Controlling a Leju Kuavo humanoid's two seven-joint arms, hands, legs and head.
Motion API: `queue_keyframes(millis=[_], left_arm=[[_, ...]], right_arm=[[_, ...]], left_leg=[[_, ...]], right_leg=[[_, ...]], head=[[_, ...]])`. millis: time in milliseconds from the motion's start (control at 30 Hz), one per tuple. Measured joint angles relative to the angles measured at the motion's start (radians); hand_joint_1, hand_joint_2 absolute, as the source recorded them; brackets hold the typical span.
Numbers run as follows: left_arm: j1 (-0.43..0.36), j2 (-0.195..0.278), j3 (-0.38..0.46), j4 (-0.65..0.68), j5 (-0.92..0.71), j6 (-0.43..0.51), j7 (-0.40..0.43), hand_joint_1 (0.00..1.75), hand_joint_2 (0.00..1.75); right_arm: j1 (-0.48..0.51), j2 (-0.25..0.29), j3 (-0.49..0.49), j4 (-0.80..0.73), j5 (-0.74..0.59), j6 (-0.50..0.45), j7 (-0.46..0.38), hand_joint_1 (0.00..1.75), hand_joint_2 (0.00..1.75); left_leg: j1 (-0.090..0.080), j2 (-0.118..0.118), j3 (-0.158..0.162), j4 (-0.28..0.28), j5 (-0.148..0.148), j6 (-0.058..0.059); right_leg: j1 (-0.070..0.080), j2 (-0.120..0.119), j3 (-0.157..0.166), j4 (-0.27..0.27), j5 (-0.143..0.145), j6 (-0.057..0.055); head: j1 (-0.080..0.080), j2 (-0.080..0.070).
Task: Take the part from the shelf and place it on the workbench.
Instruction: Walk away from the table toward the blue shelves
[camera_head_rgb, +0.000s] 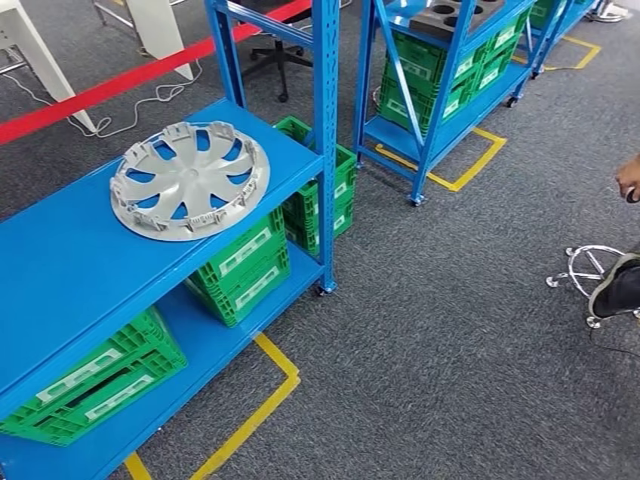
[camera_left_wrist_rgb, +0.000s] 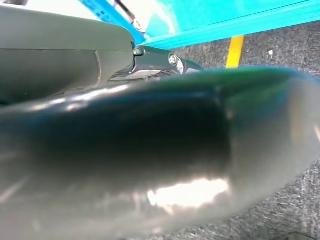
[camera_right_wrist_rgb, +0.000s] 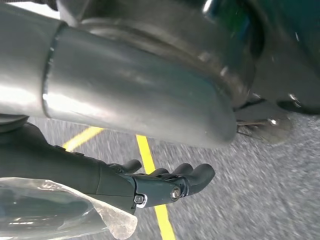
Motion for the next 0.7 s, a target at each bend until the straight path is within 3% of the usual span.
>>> queue_keyframes(millis=[33, 100, 167, 233, 300, 333, 367, 400, 467, 533, 600, 633, 700], left_arm=[[0.0, 0.0, 0.0, 0.0, 0.0, -0.002, -0.001, 0.0, 0.0], [0.002, 0.002, -0.001, 0.0, -0.004, -0.008, 0.001, 0.0, 0.0], [0.003, 0.003, -0.002, 0.001, -0.008, -0.013, 0.009, 0.0, 0.0], [-0.001, 0.003, -0.005, 0.001, -0.011, -0.017, 0.016, 0.0, 0.0], [-0.004, 0.003, -0.008, 0.001, -0.012, -0.019, 0.018, 0.0, 0.0], [-0.003, 0.003, -0.009, 0.001, -0.012, -0.02, 0.018, 0.0, 0.0], [-0.001, 0.003, -0.009, 0.001, -0.012, -0.02, 0.018, 0.0, 0.0], [0.0, 0.003, -0.009, 0.001, -0.012, -0.021, 0.019, 0.0, 0.0], [-0.001, 0.004, -0.009, 0.001, -0.013, -0.021, 0.021, 0.0, 0.0], [-0.007, 0.005, -0.009, 0.001, -0.016, -0.021, 0.027, 0.0, 0.0], [-0.006, 0.006, -0.009, 0.001, -0.018, -0.02, 0.034, 0.0, 0.0], [-0.003, 0.006, -0.009, 0.001, -0.018, -0.02, 0.036, 0.0, 0.0], [-0.002, 0.007, -0.01, 0.001, -0.018, -0.02, 0.037, 0.0, 0.0]], right_arm=[[0.0, 0.001, 0.0, 0.001, 0.004, 0.0, 0.001, 0.0, 0.0], [-0.001, 0.002, 0.002, 0.001, 0.023, -0.003, 0.004, 0.0, 0.0], [-0.002, 0.002, 0.01, 0.002, 0.054, -0.008, 0.007, 0.0, 0.0], [0.0, 0.002, 0.022, 0.002, 0.076, -0.009, 0.009, 0.0, 0.0], [0.004, 0.002, 0.031, 0.002, 0.084, -0.009, 0.01, 0.0, 0.0], [0.005, 0.002, 0.034, 0.002, 0.086, -0.009, 0.011, 0.0, 0.0], [0.004, 0.002, 0.036, 0.002, 0.088, -0.009, 0.011, 0.0, 0.0], [0.004, 0.002, 0.038, 0.002, 0.089, -0.009, 0.011, 0.0, 0.0], [0.002, 0.002, 0.042, 0.002, 0.087, -0.007, 0.011, 0.0, 0.0], [0.0, 0.002, 0.044, 0.003, 0.084, -0.004, 0.011, 0.0, 0.0], [-0.005, 0.002, 0.045, 0.003, 0.081, -0.002, 0.011, 0.0, 0.0], [-0.009, 0.002, 0.046, 0.003, 0.08, -0.002, 0.011, 0.0, 0.0], [-0.011, 0.002, 0.048, 0.002, 0.078, -0.001, 0.01, 0.0, 0.0]], left_leg=[[0.001, -0.01, -0.004, 0.001, 0.0, -0.006], [0.003, -0.025, -0.01, 0.002, 0.003, -0.017], [0.002, 0.007, -0.024, 0.032, -0.017, -0.028], [0.001, 0.064, -0.069, 0.134, -0.074, -0.037], [0.003, 0.087, -0.126, 0.257, -0.124, -0.042], [0.004, 0.092, -0.138, 0.283, -0.125, -0.042], [0.005, 0.095, -0.131, 0.27, -0.106, -0.04], [0.004, 0.102, -0.107, 0.221, -0.073, -0.036], [-0.005, 0.146, -0.041, 0.087, -0.015, -0.022], [-0.016, 0.178, -0.007, 0.014, -0.002, -0.009], [-0.018, 0.162, -0.007, 0.004, -0.006, -0.001], [-0.015, 0.15, -0.005, -0.002, -0.003, 0.003], [-0.007, 0.127, 0.001, -0.014, 0.005, 0.013]], right_leg=[[0.0, 0.01, 0.008, -0.012, -0.004, -0.005], [0.002, -0.006, 0.014, -0.017, -0.002, -0.019], [0.0, -0.03, 0.017, -0.02, 0.001, -0.034], [0.001, -0.059, 0.019, -0.022, -0.001, -0.043], [0.004, -0.092, 0.021, -0.021, -0.005, -0.048], [0.005, -0.107, 0.022, -0.021, -0.008, -0.049], [0.006, -0.12, 0.025, -0.021, -0.01, -0.049], [0.007, -0.133, 0.029, -0.021, -0.013, -0.048], [0.012, -0.156, 0.037, -0.021, -0.02, -0.044], [0.017, -0.179, 0.042, -0.021, -0.027, -0.034], [0.02, -0.202, 0.048, -0.025, -0.03, -0.024], [0.019, -0.195, 0.05, -0.024, -0.035, -0.019], [0.016, -0.141, 0.03, 0.025, -0.068, -0.009]], head=[[0.0, 0.0], [0.0, 0.0], [-0.005, 0.0], [-0.011, 0.0], [-0.013, 0.0], [-0.013, 0.0], [-0.013, 0.0], [-0.013, 0.0], [-0.013, 0.0], [-0.013, 0.0], [-0.012, 0.0], [-0.009, 0.0], [-0.005, 0.0]])
